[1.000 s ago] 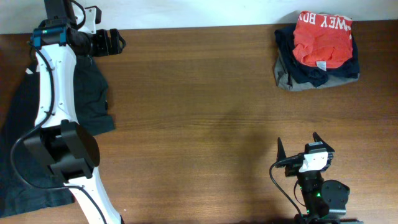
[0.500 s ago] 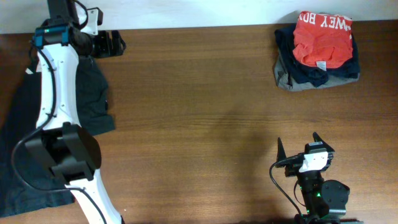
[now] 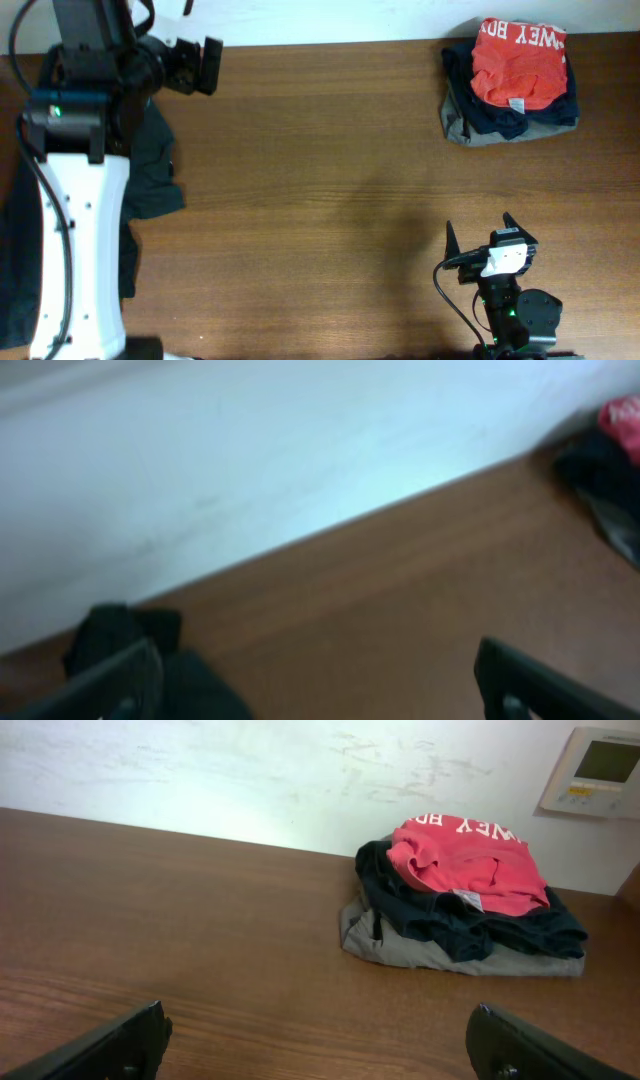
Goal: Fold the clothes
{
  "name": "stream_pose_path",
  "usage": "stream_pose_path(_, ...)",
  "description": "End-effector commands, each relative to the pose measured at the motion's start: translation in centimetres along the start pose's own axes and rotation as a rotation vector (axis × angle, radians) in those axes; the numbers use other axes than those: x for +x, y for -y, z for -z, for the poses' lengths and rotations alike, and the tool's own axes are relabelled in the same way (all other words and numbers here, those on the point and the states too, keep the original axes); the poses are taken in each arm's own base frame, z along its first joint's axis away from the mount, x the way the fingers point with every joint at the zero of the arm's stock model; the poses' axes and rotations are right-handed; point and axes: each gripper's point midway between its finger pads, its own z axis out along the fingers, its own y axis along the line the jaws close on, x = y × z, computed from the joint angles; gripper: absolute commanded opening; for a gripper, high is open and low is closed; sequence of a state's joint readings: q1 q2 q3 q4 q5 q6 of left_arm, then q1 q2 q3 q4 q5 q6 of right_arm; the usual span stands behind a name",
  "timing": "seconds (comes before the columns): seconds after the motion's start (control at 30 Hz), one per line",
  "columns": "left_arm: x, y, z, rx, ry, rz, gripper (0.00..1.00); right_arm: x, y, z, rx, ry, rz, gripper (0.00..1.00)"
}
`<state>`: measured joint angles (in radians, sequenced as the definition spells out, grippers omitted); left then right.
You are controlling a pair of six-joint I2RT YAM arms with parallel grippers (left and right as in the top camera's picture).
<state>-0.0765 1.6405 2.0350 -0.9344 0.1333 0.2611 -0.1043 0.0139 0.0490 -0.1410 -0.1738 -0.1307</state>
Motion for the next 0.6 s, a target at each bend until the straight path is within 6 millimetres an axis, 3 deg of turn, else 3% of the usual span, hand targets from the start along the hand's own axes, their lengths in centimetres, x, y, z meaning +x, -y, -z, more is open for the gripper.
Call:
stream_pose_path(0.0, 1.8, 0.5, 1.0, -0.022, 0.050, 0.014, 0.99, 0.2, 0.2, 0.0, 0.010, 0.002, -0.009, 0.99)
stream_pose_path(0.17, 5.7, 1.6, 1.1, -0.044, 0.147, 0.001, 0.99, 0.2, 0.2, 0.0, 0.010, 0.002, -0.009, 0.99)
stream_pose_path(0.57, 19.0, 5.3, 2.5, -0.073, 0.279, 0.018, 0.99, 0.2, 0.2, 0.0, 0.010, 0.002, -0.009, 0.99)
